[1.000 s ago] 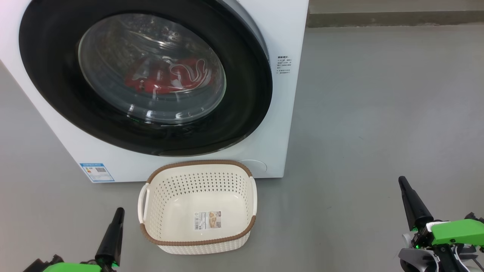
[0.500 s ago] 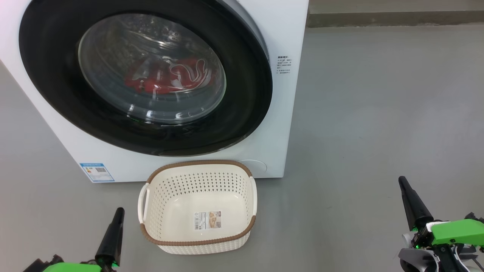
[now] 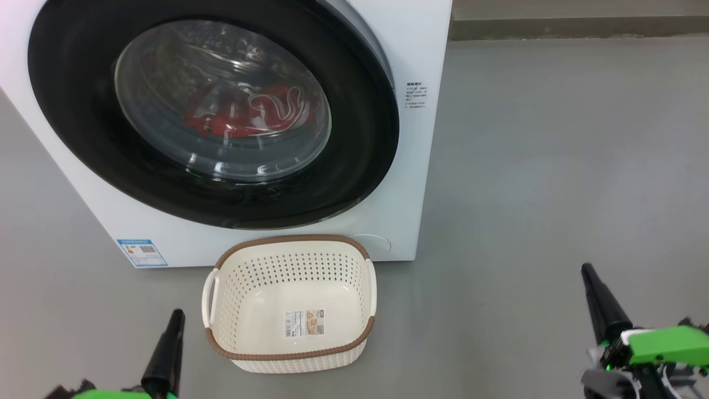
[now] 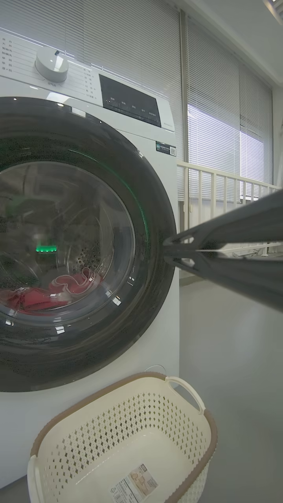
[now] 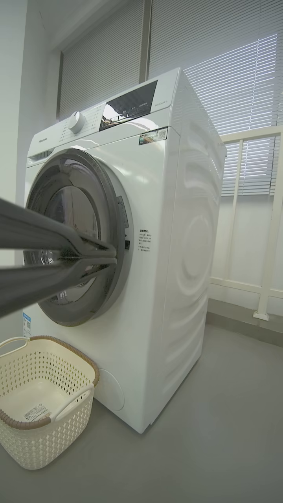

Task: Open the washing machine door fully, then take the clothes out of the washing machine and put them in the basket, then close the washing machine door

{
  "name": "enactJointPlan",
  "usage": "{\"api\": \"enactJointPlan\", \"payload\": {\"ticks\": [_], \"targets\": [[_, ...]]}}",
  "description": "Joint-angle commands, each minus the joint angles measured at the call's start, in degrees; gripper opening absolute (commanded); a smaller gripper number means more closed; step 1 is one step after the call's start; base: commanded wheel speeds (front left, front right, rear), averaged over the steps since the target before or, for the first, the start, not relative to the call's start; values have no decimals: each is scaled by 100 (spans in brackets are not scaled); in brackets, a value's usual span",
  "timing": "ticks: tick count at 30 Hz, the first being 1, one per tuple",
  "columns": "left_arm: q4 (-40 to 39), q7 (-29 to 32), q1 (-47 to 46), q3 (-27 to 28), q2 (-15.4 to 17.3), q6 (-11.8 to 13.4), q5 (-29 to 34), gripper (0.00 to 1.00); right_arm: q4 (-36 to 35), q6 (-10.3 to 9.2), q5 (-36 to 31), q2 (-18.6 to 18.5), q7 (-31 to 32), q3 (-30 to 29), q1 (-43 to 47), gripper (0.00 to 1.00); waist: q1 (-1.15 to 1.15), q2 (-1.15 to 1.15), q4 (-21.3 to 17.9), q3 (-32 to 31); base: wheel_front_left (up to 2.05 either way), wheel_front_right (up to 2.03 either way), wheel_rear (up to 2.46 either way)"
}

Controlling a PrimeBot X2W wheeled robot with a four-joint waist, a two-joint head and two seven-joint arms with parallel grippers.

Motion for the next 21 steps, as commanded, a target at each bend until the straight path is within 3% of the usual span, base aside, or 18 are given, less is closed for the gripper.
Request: {"api": "enactJointPlan", "payload": {"ticks": [1,10,21], "targets": [[68,-2,31,-12,-15,1,2,100,72,0,0,28,-2,6,31,100,0,0,0,1,0,0,0],[65,-113,106,-53,-42,-1,87,100,90,3,-39,61,-80,53,137,100,13,0,10,-10,0,0,0],[-96,-300,132,-89,-12,-5,440,100,-30,7,-204,-28,-243,170,192,100,0,0,22,13,0,0,0]]}}
